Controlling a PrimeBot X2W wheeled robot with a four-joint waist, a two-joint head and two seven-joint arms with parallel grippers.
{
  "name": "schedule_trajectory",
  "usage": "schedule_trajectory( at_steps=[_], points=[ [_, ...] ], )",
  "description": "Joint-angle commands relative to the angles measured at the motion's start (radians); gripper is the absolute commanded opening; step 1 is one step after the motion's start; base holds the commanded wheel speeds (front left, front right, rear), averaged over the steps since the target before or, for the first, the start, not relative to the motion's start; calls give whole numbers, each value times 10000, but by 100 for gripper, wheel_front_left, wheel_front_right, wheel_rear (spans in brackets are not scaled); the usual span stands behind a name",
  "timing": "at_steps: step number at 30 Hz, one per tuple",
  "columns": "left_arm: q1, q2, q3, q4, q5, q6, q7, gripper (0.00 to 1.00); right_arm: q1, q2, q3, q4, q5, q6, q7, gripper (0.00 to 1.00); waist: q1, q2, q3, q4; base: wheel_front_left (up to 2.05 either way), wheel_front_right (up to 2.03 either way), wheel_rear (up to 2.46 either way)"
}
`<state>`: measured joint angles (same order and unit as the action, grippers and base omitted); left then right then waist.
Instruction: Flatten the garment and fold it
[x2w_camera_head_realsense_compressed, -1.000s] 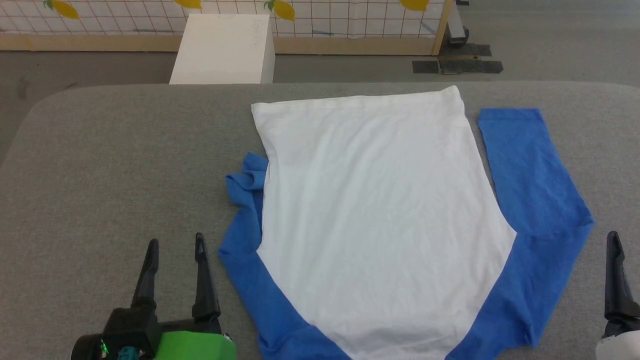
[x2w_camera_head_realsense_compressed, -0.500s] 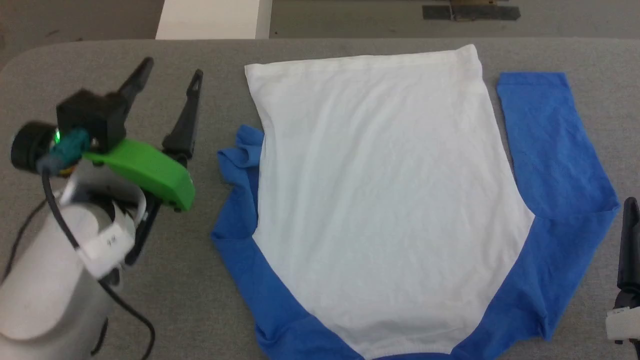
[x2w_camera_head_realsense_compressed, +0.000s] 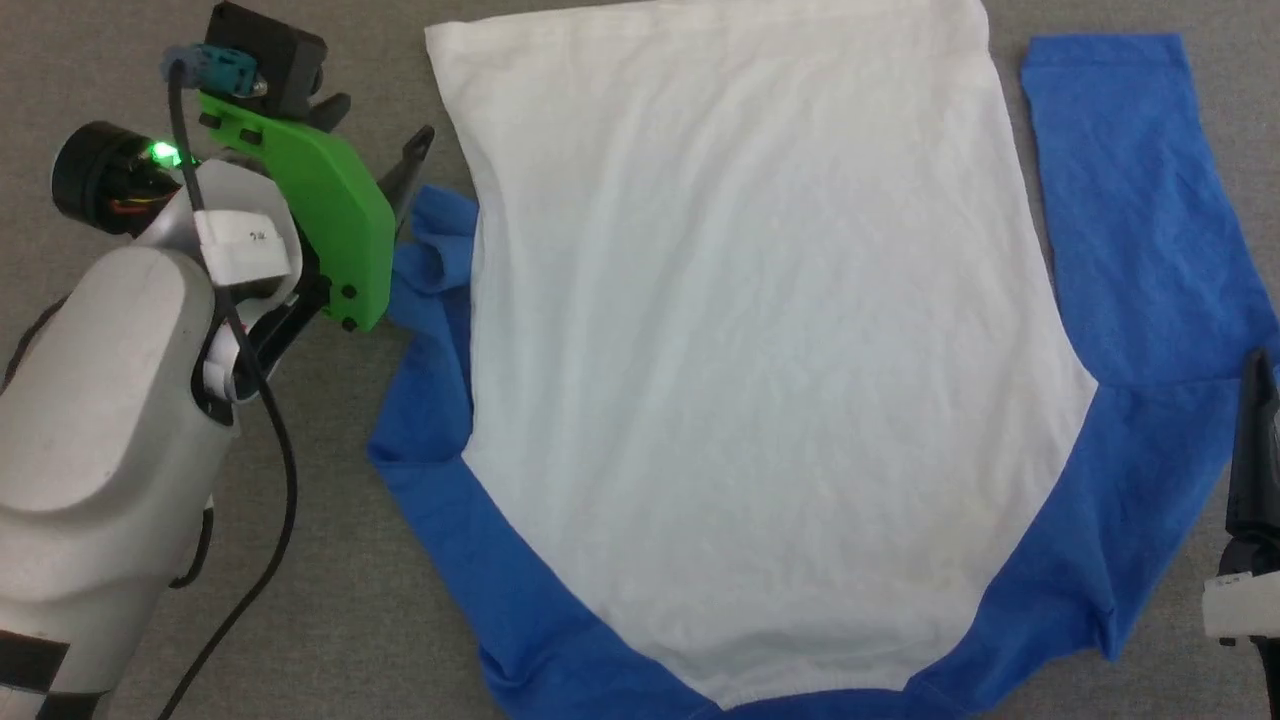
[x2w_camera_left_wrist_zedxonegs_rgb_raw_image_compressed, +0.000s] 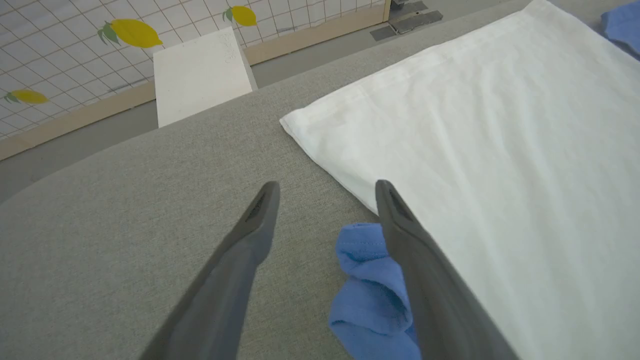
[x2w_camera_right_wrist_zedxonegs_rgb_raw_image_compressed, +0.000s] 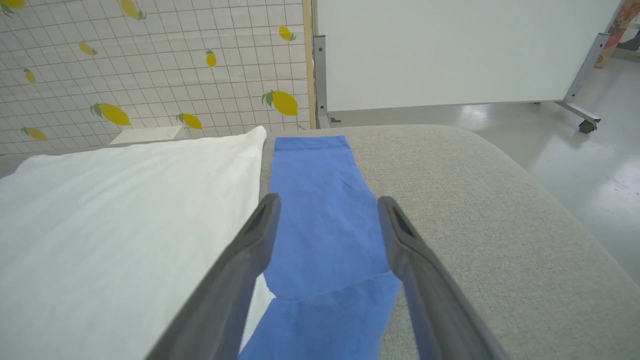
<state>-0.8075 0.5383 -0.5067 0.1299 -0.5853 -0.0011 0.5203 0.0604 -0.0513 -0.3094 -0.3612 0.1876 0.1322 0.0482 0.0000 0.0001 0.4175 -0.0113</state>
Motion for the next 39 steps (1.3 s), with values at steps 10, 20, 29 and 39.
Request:
schedule_trajectory(
  at_steps=[10,20,29,39],
  points=[
    [-72,212,-328,229,-221,125,1333,100,-411,10,-11,118,56,-15,16,100,0,-1,887,-345,0,0,0],
    [113,303,-396,-20,-753,227,2327,0,-657,10,-12,111,-15,-15,99,100,0,-1,1196,-271,0,0,0],
    [-33,143,135,153,-701,324,859,0,-659,10,3,352,-80,-15,106,100,0,-1,517,-134,0,0,0],
    [360,481,1240,52,-1144,659,-367,0,-90,11,-165,592,-58,-15,178,100,0,-1,-1104,207,0,0,0]
  ],
)
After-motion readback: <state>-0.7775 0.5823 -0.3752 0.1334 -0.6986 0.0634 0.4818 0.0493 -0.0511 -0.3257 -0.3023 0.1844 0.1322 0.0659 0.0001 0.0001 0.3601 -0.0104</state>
